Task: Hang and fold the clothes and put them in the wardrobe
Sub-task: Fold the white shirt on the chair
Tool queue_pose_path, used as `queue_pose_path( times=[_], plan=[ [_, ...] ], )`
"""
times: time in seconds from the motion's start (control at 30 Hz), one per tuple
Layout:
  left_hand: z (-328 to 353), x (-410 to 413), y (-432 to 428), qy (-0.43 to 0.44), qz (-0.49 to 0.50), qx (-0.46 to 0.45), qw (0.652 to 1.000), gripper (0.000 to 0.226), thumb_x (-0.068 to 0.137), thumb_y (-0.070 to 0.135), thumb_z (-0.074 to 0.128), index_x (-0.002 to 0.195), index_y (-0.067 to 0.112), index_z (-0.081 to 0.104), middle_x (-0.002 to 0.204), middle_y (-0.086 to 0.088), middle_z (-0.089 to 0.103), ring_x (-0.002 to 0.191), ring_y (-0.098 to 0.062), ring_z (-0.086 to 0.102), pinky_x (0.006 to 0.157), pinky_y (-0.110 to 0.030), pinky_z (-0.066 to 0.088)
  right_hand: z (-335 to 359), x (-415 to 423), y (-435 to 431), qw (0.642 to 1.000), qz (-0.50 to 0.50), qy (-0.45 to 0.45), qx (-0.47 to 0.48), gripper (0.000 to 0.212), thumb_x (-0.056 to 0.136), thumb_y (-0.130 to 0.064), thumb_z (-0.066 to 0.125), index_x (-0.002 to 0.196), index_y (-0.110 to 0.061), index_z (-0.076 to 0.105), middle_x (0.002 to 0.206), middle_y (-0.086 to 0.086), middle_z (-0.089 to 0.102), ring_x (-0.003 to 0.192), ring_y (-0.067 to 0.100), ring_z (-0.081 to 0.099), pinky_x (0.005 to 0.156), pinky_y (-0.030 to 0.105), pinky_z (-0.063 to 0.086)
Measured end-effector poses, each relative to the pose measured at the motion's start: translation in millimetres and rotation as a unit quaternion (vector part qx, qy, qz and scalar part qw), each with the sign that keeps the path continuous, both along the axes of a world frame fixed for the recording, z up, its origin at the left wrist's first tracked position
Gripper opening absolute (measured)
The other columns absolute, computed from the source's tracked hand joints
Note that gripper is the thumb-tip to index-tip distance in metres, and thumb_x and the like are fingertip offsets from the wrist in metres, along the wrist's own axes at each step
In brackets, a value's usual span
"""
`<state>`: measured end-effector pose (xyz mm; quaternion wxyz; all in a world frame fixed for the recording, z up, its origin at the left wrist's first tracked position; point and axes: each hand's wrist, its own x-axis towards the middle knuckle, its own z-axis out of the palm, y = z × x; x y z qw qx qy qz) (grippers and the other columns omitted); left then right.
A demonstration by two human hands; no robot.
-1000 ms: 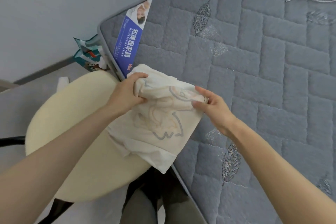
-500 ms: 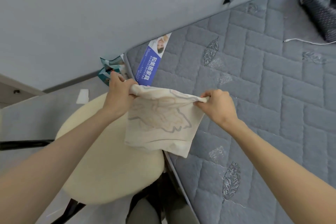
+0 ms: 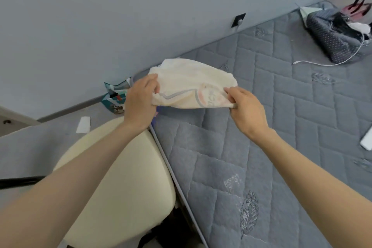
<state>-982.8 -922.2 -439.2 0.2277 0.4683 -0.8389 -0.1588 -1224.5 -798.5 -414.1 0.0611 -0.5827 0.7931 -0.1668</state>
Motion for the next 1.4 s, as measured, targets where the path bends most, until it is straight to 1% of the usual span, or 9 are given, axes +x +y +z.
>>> queue_pose_path(
  times=[0.17,0.4,0.63,0.77,0.87,1.0,1.07,1.27,1.4],
  plan=[
    [-76,13,56,-0.081,-0.062,0.151,0.983,0.018,0.076,-0.005,0.058,0.086,0.009,0.052,0.131,-0.012,0.057,0.126,-0.032,0.046,0.088,-0.036,0.039,-71,11,64,0.982,0.008,-0.011,0.19,0.013,0.081,0.003,0.046,0.087,-0.008,0.051,0.089,0.011,0.053,0.079,0.032,0.049,0.056,0.034,0.036],
    [-125,50,110,-0.098,-0.031,0.453,0.886,0.025,0.072,0.02,0.078,0.083,0.021,0.056,0.086,0.008,0.062,0.082,-0.016,0.058,0.061,-0.016,0.041,-131,24,124,0.91,-0.016,-0.202,0.363,0.03,0.086,0.001,0.047,0.069,-0.02,0.034,0.08,0.006,0.052,0.075,0.025,0.044,0.058,0.032,0.026],
    [-130,34,93,0.13,0.197,0.465,0.854,0.031,0.077,0.028,0.078,0.102,0.016,0.063,0.093,0.004,0.065,0.081,-0.007,0.059,0.062,-0.015,0.041,-131,19,101,0.917,-0.223,-0.314,0.107,0.026,0.094,-0.024,0.056,0.093,-0.01,0.034,0.072,-0.004,0.045,0.063,0.013,0.045,0.05,0.022,0.031],
    [-146,2,66,0.269,0.255,0.452,0.812,0.06,0.087,0.033,0.067,0.141,0.021,0.043,0.122,0.006,0.059,0.112,-0.009,0.056,0.096,-0.025,0.045,-151,11,71,0.818,-0.361,-0.447,-0.019,0.032,0.096,-0.027,0.052,0.117,-0.013,0.033,0.076,-0.011,0.047,0.073,0.008,0.047,0.06,0.019,0.036],
    [-172,-8,63,0.262,0.263,0.482,0.794,0.067,0.09,0.036,0.063,0.147,0.017,0.033,0.136,0.001,0.054,0.122,-0.012,0.053,0.098,-0.025,0.042,-178,4,66,0.769,-0.399,-0.499,0.021,0.056,0.094,-0.034,0.058,0.137,-0.014,0.028,0.098,-0.013,0.052,0.097,0.012,0.049,0.081,0.027,0.036],
    [-207,-6,81,0.184,0.253,0.485,0.817,0.033,0.084,0.041,0.069,0.104,0.016,0.06,0.094,0.008,0.066,0.096,-0.016,0.063,0.067,-0.018,0.046,-220,9,77,0.785,-0.348,-0.476,0.189,0.053,0.089,-0.041,0.062,0.127,-0.007,0.046,0.125,0.007,0.055,0.122,0.027,0.047,0.105,0.042,0.038],
    [-215,-6,79,0.161,0.25,0.452,0.841,0.029,0.085,0.038,0.068,0.1,0.015,0.057,0.094,0.004,0.063,0.092,-0.018,0.061,0.071,-0.025,0.045,-227,12,77,0.804,-0.336,-0.452,0.191,0.04,0.089,-0.041,0.061,0.111,-0.009,0.054,0.12,0.012,0.06,0.123,0.033,0.046,0.106,0.048,0.037],
    [-207,-4,78,0.109,0.112,0.233,0.96,0.021,0.098,0.029,0.05,0.09,0.009,0.054,0.086,-0.005,0.056,0.076,-0.013,0.048,0.062,-0.022,0.029,-222,20,72,0.86,-0.326,-0.39,0.049,0.009,0.093,-0.026,0.052,0.09,-0.02,0.047,0.092,0.006,0.054,0.098,0.028,0.049,0.086,0.047,0.045],
    [-202,-8,74,0.122,0.123,0.175,0.969,0.022,0.1,0.031,0.045,0.095,0.012,0.055,0.086,0.002,0.056,0.076,-0.005,0.044,0.063,-0.019,0.028,-213,26,69,0.885,-0.29,-0.362,-0.039,0.015,0.099,-0.026,0.045,0.086,-0.029,0.039,0.067,-0.009,0.04,0.066,0.013,0.04,0.06,0.031,0.037]
  ],
)
